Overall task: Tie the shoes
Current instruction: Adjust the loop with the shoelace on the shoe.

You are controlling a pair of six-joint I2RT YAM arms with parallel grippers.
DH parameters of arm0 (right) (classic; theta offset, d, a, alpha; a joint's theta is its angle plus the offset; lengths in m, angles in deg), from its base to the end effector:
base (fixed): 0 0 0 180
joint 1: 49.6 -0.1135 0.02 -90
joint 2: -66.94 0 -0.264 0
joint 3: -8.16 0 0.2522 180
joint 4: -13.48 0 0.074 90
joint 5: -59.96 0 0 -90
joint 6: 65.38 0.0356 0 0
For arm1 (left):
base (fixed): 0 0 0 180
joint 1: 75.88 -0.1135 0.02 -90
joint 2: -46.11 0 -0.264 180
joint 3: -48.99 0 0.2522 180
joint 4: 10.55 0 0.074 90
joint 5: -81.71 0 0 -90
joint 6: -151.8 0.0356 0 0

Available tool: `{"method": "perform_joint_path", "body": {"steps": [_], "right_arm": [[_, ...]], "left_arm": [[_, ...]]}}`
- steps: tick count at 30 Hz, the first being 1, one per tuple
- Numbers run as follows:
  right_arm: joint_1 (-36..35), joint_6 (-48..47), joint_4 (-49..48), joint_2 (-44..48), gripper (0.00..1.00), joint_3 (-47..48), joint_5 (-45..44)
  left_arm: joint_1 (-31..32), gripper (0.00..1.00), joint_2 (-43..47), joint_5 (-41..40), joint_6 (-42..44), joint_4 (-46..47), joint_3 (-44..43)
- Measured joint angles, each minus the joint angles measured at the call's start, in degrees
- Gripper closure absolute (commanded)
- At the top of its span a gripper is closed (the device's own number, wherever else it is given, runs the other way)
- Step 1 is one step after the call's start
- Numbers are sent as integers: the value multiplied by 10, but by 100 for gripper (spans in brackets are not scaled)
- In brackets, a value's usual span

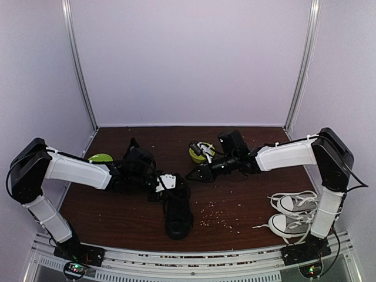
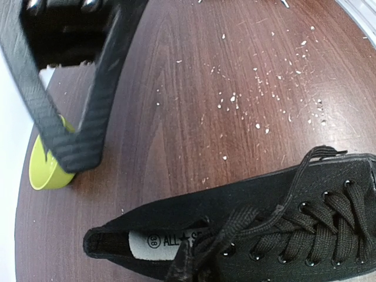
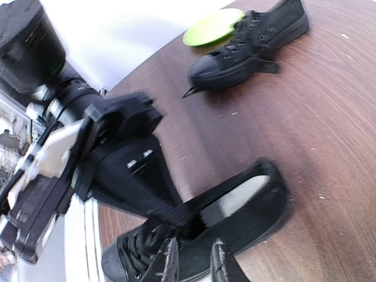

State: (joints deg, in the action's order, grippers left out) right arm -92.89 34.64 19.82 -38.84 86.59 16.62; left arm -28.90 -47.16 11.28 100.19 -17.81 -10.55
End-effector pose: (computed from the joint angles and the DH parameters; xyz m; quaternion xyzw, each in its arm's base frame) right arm 0.2717 0.2915 0.1971 -0.4108 0.7222 0.5064 0.2306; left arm 0.2137 -0.2465 0.1665 0.6597 0.6114 -0.1848 0.3960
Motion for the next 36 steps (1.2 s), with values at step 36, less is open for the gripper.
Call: {"method": "perform_joint_path", "body": {"steps": [36], "right_arm": [[-30, 77, -26, -99, 79, 38, 86]], "left_arm": [[0, 100, 0, -10, -9, -4, 0]]}}
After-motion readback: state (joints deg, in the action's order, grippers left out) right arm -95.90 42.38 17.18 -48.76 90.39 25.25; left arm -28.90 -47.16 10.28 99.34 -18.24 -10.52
